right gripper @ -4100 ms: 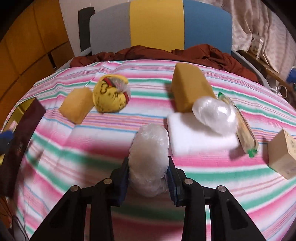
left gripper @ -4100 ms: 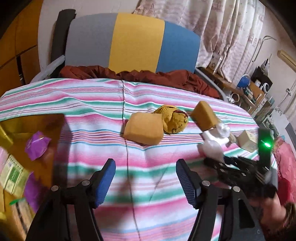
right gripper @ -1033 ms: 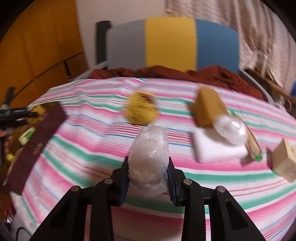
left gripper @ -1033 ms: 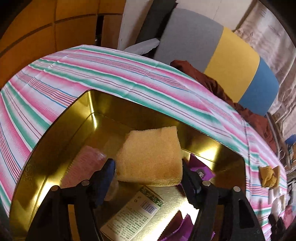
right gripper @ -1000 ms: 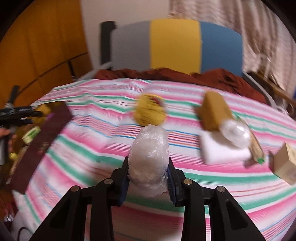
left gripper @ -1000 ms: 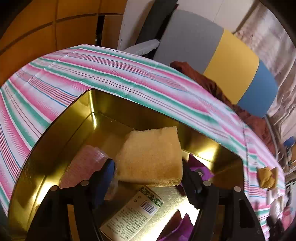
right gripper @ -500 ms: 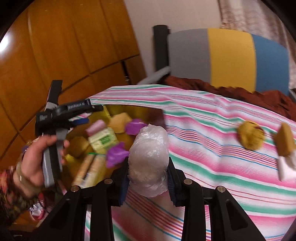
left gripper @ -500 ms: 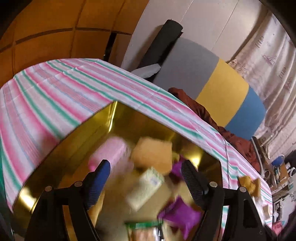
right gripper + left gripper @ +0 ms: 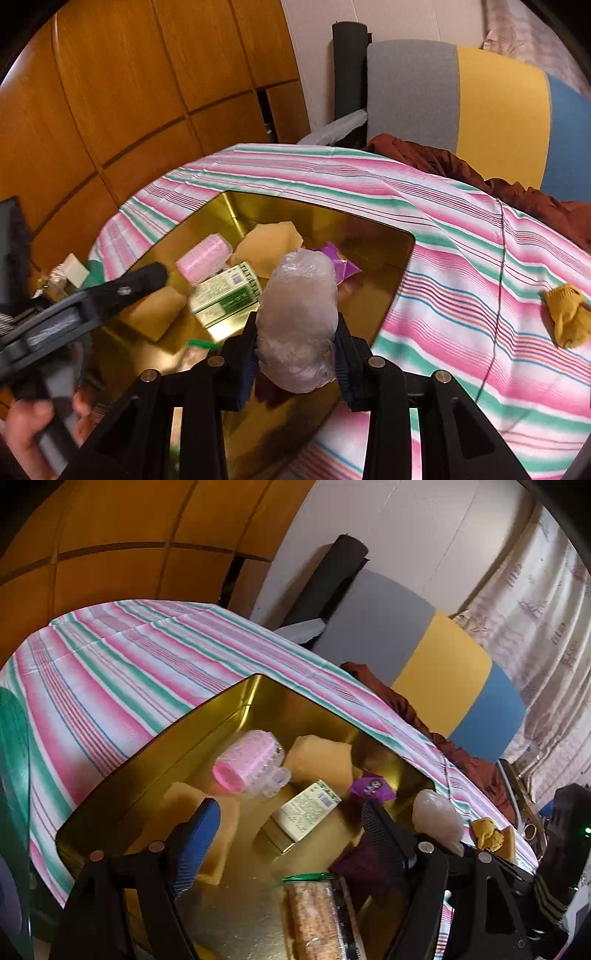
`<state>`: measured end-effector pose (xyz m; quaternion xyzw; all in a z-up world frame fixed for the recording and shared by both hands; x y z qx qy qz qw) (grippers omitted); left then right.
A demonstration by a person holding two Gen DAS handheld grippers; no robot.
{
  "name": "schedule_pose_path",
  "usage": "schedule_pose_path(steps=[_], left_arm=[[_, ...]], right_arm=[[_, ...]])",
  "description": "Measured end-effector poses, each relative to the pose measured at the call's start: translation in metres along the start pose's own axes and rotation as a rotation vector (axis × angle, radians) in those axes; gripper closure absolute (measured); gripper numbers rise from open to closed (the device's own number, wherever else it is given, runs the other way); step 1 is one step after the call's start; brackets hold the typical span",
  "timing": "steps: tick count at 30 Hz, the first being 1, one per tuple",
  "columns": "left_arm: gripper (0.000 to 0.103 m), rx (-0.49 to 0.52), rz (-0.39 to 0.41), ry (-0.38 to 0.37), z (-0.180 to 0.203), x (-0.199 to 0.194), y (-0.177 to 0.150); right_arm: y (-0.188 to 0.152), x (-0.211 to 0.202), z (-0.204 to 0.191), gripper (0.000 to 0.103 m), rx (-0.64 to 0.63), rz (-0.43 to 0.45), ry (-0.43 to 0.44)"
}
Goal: Organize objects
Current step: 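Lower the plastic-wrapped bundle into the tin and open the right tool, then move the right tool back to the pile and grasp a grey wrapped bundle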
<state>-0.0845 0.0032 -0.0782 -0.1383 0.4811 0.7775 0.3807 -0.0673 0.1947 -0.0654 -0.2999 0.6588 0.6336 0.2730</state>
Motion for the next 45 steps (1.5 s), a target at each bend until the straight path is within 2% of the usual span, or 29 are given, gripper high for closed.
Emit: schedule_pose_path(steps=[3, 4, 5, 6, 12, 21, 27, 33, 38, 45], left_arm=[[0.022, -0.017, 0.000, -0.008, -0.002, 0.000, 0.001], [0.022, -0.019, 0.001, -0.007, -0.002, -0.001, 0.001], [0.022, -0.020, 0.005, -0.006, -0.002, -0.003, 0.001], [0.022, -0.020, 0.009, -0.010, -0.002, -0.003, 0.001], [0.022, -0.013, 0.014, -0.023, 0.005, -0.005, -0.001], [0.022, 0.073, -0.001, -0.066, 0.039, -0.009, -0.011], [0.022, 0.156, -0.062, -0.144, 0.074, -0.004, -0.030], [0.022, 0.296, -0.127, -0.256, 0.122, -0.004, -0.059], [0.022, 0.407, -0.175, -0.315, 0.157, -0.007, -0.091], [0.022, 0.467, -0.272, -0.364, 0.190, -0.006, -0.136]], right_arm=[[0.004, 0.015, -0.002, 0.064, -0.007, -0.014, -0.039], [0.005, 0.019, -0.002, 0.056, -0.017, -0.012, -0.057], [0.005, 0.022, 0.000, 0.043, -0.022, -0.010, -0.087], [0.005, 0.023, 0.002, 0.042, -0.017, -0.008, -0.100], [-0.002, -0.002, 0.008, 0.040, 0.019, 0.043, -0.071], [-0.012, -0.036, 0.018, 0.039, 0.080, 0.081, -0.044], [-0.030, -0.055, 0.039, 0.038, 0.080, 0.086, -0.095], [-0.062, -0.063, 0.086, 0.038, 0.112, 0.023, -0.172], [-0.093, -0.069, 0.141, 0.036, 0.167, -0.037, -0.250], [-0.132, -0.080, 0.224, 0.034, 0.265, -0.135, -0.362]])
Point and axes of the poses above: each gripper's, at about its wrist camera, not at the fingertips, and x roughly the way its jaws point, z to its right, y to its top, the point moved 5 cm from there along x, roughly the way its jaws point, and after that the axes turned 10 degrees about -y, right-handed, at the moved point
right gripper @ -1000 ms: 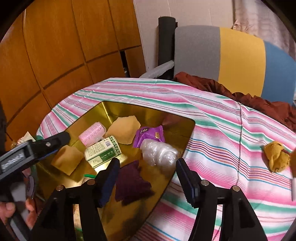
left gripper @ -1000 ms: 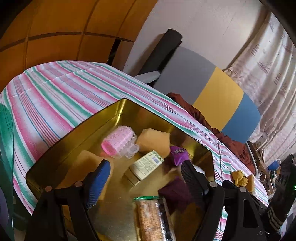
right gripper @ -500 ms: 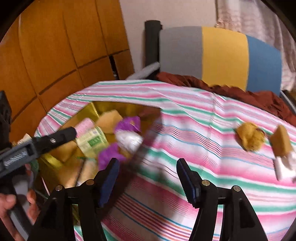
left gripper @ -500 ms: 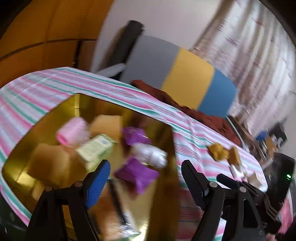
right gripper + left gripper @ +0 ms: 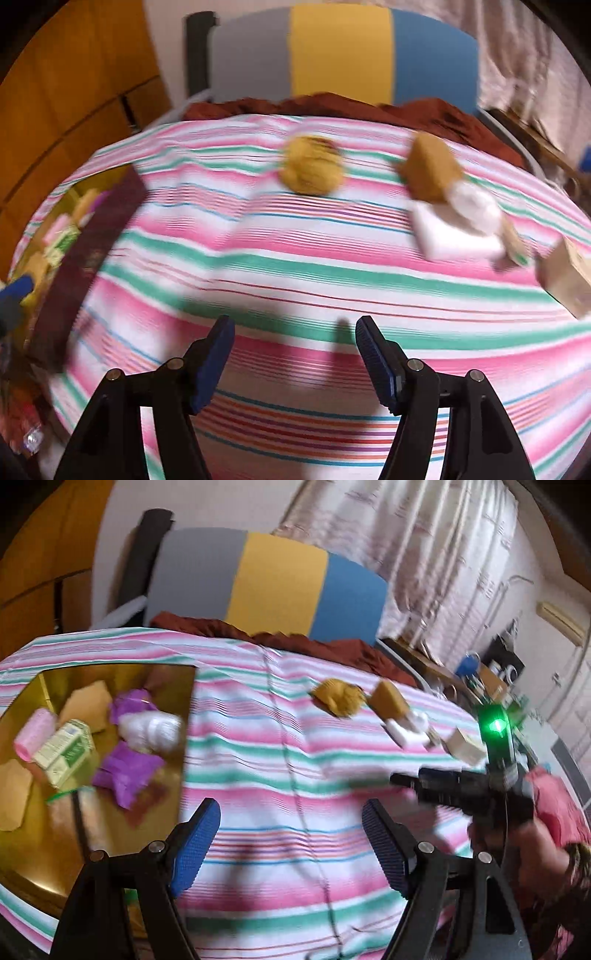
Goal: Organize objects
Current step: 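Move the right tool back to the pile and grasp a grey wrapped bundle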
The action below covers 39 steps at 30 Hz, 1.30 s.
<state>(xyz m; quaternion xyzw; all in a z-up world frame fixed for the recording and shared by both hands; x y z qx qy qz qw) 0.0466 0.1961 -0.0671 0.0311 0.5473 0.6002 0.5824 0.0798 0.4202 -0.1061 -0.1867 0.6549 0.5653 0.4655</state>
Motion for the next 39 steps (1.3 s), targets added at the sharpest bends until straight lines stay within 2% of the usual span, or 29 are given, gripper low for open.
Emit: schedule_pose_path(steps=[6, 11, 14, 19, 21, 22, 24, 26, 28, 30, 31, 32, 33, 35, 37, 39], left_arm=[[0.022, 0.040, -0.044, -0.011, 0.023, 0.013, -0.008], [0.022, 0.053, -0.067, 0.002, 0.030, 0.016, -0.013], [0.022, 0.064, -0.075, 0.016, 0.032, 0.015, -0.017], [0.022, 0.058, -0.084, 0.029, 0.030, 0.017, -0.018], [0.022, 0.053, -0.084, 0.029, 0.029, 0.019, -0.017], [0.022, 0.052, -0.085, 0.028, 0.029, 0.020, -0.017], [0.022, 0.051, -0.090, 0.027, 0.030, 0.023, -0.017], [0.022, 0.049, -0.092, 0.024, 0.030, 0.026, -0.016], [0.022, 0.041, -0.092, 0.025, 0.030, 0.029, -0.016], [0.022, 0.030, -0.098, 0.025, 0.028, 0.031, -0.016], [0.022, 0.028, -0.100, 0.024, 0.028, 0.031, -0.017], [0.022, 0.029, -0.100, 0.026, 0.029, 0.031, -0.016], [0.022, 0.033, -0.098, 0.031, 0.029, 0.030, -0.016], [0.022, 0.036, -0.097, 0.035, 0.029, 0.028, -0.016], [0.022, 0.039, -0.092, 0.042, 0.028, 0.025, -0.014], [0.022, 0.038, -0.090, 0.046, 0.026, 0.025, -0.012]], right_arm=[[0.010, 0.009, 0.070, 0.031, 0.084, 0.017, -0.105], [0.033, 0.035, 0.115, 0.022, 0.202, 0.025, -0.093], [0.048, 0.053, 0.129, 0.013, 0.235, 0.030, -0.116], [0.064, 0.068, 0.137, 0.010, 0.304, 0.041, -0.081], [0.064, 0.064, 0.126, 0.016, 0.238, 0.047, -0.066], [0.062, 0.063, 0.121, 0.023, 0.202, 0.044, -0.047], [0.053, 0.053, 0.104, 0.033, 0.117, 0.029, 0.022], [0.042, 0.042, 0.087, 0.034, 0.057, 0.004, 0.115], [0.036, 0.028, 0.078, 0.033, 0.000, 0.026, 0.131], [0.043, 0.013, 0.078, 0.026, -0.026, 0.109, 0.064], [0.050, 0.010, 0.082, 0.019, -0.021, 0.139, 0.030], [0.059, 0.007, 0.088, 0.014, -0.006, 0.181, -0.031], [0.066, 0.007, 0.092, 0.013, 0.011, 0.205, -0.075], [0.086, 0.018, 0.104, 0.014, 0.053, 0.214, -0.122], [0.096, 0.035, 0.109, 0.017, 0.063, 0.179, -0.136], [0.098, 0.056, 0.112, 0.031, 0.049, 0.116, -0.186]])
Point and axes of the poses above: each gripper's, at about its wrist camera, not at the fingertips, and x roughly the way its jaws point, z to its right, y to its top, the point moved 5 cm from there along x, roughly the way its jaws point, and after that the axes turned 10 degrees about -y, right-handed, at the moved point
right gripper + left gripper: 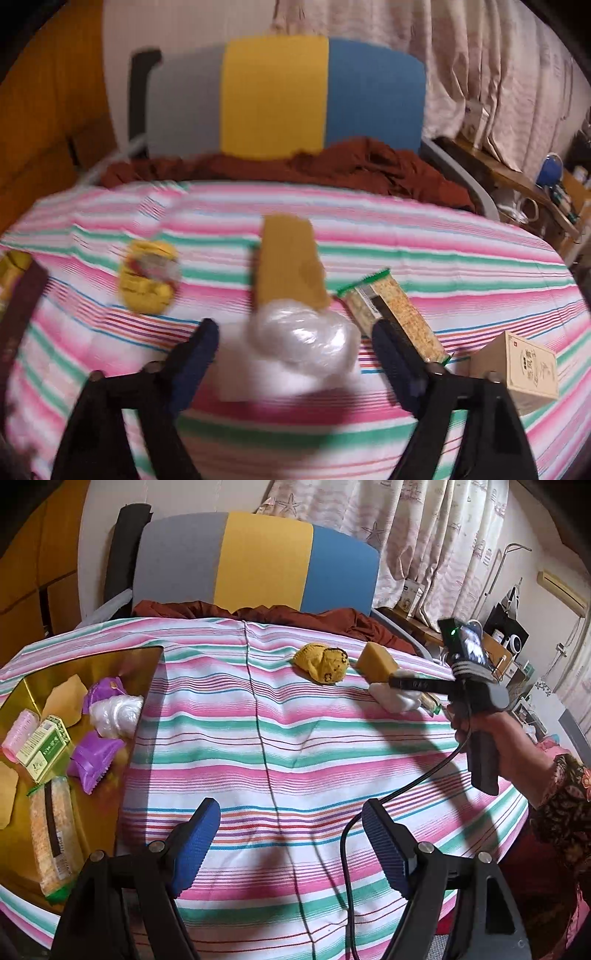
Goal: Organize objects
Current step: 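Move the right tool back to the pile and grasp a grey wrapped bundle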
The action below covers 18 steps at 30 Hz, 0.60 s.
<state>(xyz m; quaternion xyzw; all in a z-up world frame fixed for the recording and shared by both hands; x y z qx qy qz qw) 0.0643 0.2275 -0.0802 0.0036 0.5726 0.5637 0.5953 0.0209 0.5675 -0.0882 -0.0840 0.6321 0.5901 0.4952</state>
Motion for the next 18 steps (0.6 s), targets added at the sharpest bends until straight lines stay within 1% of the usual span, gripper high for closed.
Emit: schedule_pose_path(steps=[1, 2, 3, 4, 5, 7, 11, 15, 18], left_arm=[[0.022, -0.001, 0.000, 0.000, -0.001, 0.001, 0.001], [0.022, -0.002, 0.000, -0.001, -0.001, 0.002, 0.003], [0.022, -0.001, -0.001, -0.001, -0.001, 0.004, 0.006], [0.022, -0.001, -0.004, -0.003, -0.001, 0.006, 0.009], [0.022, -0.002, -0.005, -0.005, -0.001, 0.008, 0.012], [0.022, -0.005, -0.004, -0.013, 0.000, 0.016, 0.022], [0.022, 0.006, -0.023, -0.015, 0.003, 0.038, 0.041], [0.022, 0.008, -0.054, -0.021, 0.010, 0.071, 0.064], [0.022, 0.006, -0.077, -0.017, 0.015, 0.100, 0.083]], right_arm=[[-0.003, 0.006, 0.000, 0.040, -0.003, -0.022, -0.005], [-0.005, 0.011, 0.001, 0.041, -0.005, -0.039, -0.019], [-0.007, 0.011, 0.002, 0.045, -0.010, -0.036, -0.034], [-0.009, 0.010, 0.005, 0.061, -0.017, -0.035, -0.030], [-0.011, 0.008, 0.006, 0.065, -0.016, -0.043, -0.012], [-0.017, 0.004, 0.012, 0.065, 0.001, -0.054, 0.002], [-0.039, -0.018, 0.018, 0.065, 0.042, -0.108, 0.086], [-0.065, -0.037, 0.020, 0.065, 0.116, -0.190, 0.162], [-0.080, -0.036, 0.018, 0.065, 0.175, -0.254, 0.203]])
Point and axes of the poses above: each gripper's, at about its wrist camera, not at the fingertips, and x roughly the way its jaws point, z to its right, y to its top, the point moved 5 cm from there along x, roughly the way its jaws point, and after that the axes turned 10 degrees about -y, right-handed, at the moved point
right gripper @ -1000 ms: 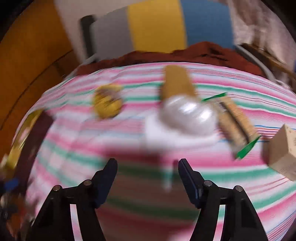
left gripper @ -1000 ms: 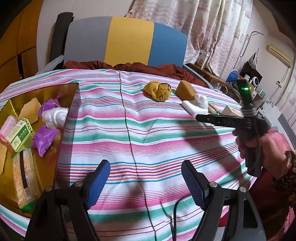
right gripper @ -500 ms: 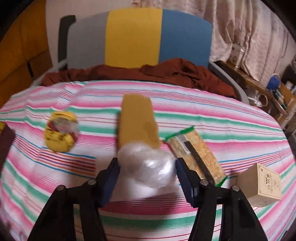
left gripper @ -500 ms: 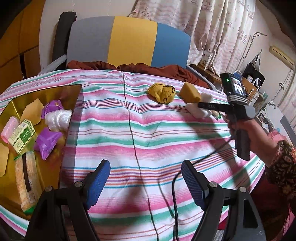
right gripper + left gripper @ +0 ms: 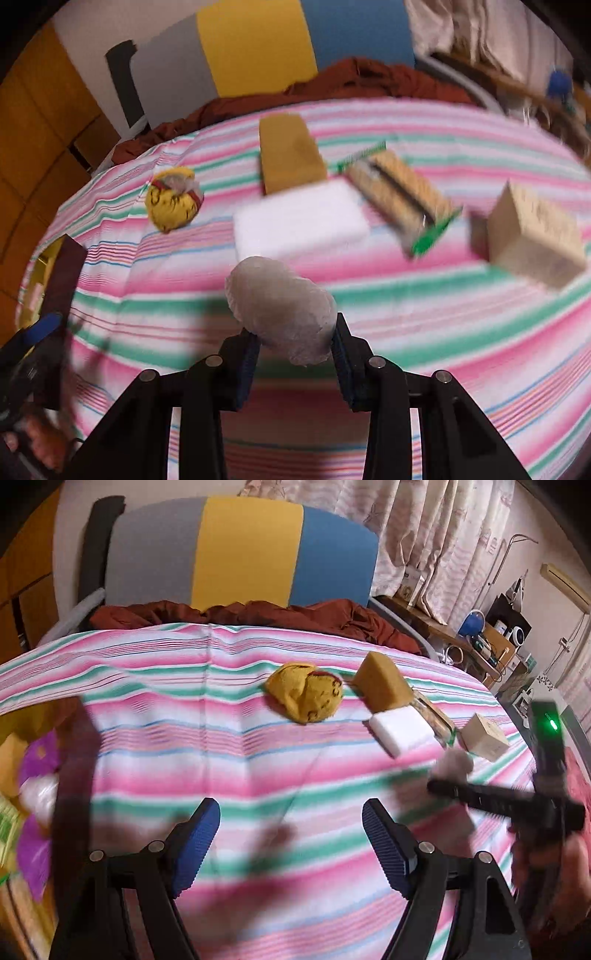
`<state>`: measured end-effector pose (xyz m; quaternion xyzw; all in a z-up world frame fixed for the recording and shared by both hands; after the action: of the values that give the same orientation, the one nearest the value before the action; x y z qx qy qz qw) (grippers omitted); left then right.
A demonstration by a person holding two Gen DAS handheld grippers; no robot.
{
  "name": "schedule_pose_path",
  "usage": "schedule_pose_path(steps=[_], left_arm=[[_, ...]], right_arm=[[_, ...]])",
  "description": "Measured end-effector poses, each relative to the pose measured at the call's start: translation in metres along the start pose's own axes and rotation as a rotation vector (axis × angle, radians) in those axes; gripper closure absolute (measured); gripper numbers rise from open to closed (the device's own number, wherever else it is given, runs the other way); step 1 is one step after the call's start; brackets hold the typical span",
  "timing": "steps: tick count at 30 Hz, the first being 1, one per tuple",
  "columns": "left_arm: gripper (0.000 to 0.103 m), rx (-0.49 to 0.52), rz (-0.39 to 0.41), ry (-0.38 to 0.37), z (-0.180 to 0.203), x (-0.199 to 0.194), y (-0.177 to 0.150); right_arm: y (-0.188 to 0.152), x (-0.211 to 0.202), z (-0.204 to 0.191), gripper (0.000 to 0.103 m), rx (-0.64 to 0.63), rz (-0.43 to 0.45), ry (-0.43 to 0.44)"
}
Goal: Organize objects
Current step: 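Move the right tool back to the pile and grasp a grey wrapped bundle, then grasp the yellow knitted doll with the left tool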
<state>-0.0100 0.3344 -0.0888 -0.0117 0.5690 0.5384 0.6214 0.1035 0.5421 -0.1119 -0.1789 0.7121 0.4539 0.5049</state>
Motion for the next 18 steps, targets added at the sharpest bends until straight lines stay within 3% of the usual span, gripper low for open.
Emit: schedule_pose_path(steps=[2, 7, 15, 18], left_arm=[[0.021, 0.014, 0.008, 0.013, 0.003, 0.012, 0.012], [0.020, 0.058, -0.004, 0.041, 0.013, 0.047, 0.042], [0.019, 0.003, -0.047, 0.122, 0.003, 0.093, 0.069], [0.019, 0.001, -0.028, 0.126, 0.002, 0.101, 0.074]], right_arm=[[-0.003, 0.004, 0.000, 0.065, 0.038, -0.029, 0.046], [-0.001, 0.000, -0.003, 0.065, 0.024, -0.012, 0.057], [0.002, -0.002, -0.008, 0.065, 0.001, -0.019, 0.082], [0.002, -0.002, -0.011, 0.065, -0.008, -0.030, 0.094]])
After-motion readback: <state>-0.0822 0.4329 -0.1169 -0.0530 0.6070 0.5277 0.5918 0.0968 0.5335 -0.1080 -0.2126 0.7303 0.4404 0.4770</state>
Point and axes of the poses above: each gripper's, at about its wrist camera, not at the fingertips, and x roughly the way its jaws point, z to its right, y to its top, the point moved 5 cm from there along x, roughly the way its jaws point, and after that the axes turned 10 degrees about -y, right-handed, at the moved point
